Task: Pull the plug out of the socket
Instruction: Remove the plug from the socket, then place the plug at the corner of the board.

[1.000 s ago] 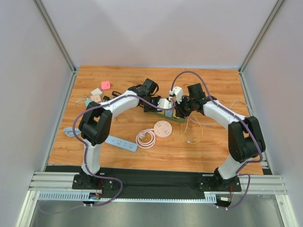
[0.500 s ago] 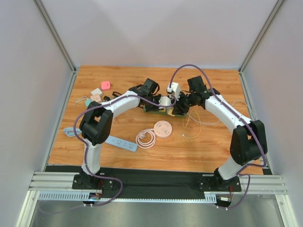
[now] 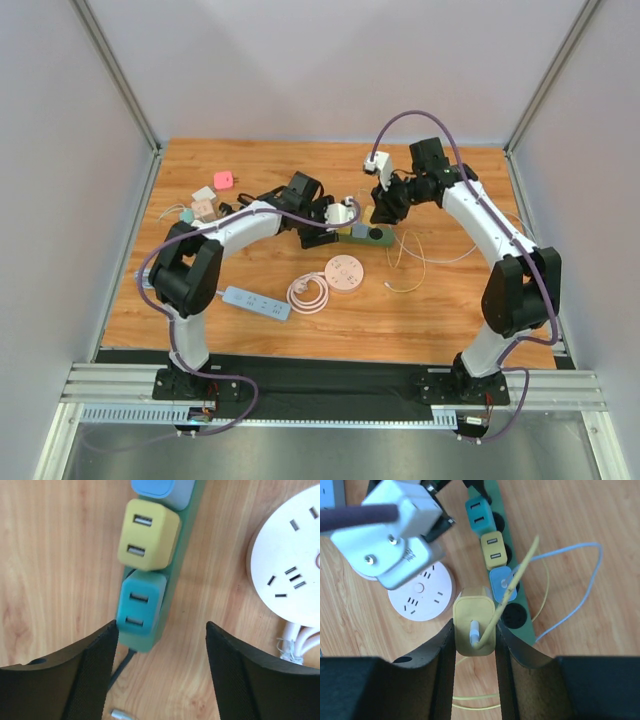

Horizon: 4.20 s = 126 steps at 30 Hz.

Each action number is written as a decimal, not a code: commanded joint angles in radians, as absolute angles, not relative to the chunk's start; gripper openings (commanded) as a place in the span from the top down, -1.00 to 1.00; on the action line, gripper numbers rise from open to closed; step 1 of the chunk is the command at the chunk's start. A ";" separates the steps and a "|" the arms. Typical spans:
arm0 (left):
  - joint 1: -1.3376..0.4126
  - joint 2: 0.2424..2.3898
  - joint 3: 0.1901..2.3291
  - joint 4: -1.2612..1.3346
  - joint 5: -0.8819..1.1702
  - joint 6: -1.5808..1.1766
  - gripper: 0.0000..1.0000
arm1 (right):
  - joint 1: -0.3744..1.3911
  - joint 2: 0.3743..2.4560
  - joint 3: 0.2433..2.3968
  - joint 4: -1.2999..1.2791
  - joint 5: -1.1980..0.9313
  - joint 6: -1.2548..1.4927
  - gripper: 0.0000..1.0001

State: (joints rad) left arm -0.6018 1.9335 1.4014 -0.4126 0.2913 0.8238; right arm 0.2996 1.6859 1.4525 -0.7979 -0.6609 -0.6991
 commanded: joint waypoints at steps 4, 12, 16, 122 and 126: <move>-0.586 1.714 1.359 -0.278 0.324 0.726 -0.99 | 0.282 1.733 1.672 -0.928 -0.794 -0.689 0.99; -0.566 1.556 1.276 -0.204 0.327 0.629 -0.99 | 0.282 1.790 1.877 -0.965 -0.808 -0.591 1.00; -0.551 1.477 1.224 -0.138 0.322 0.549 -0.99 | 0.282 1.842 2.055 -0.963 -0.801 -0.506 1.00; -0.440 1.433 2.089 -0.293 0.416 -0.317 1.00 | 0.146 1.404 1.402 -0.423 -0.902 -0.233 0.99; -0.440 1.437 2.154 -0.411 0.396 -0.200 1.00 | 0.147 1.393 1.408 -0.425 -0.939 -0.238 0.99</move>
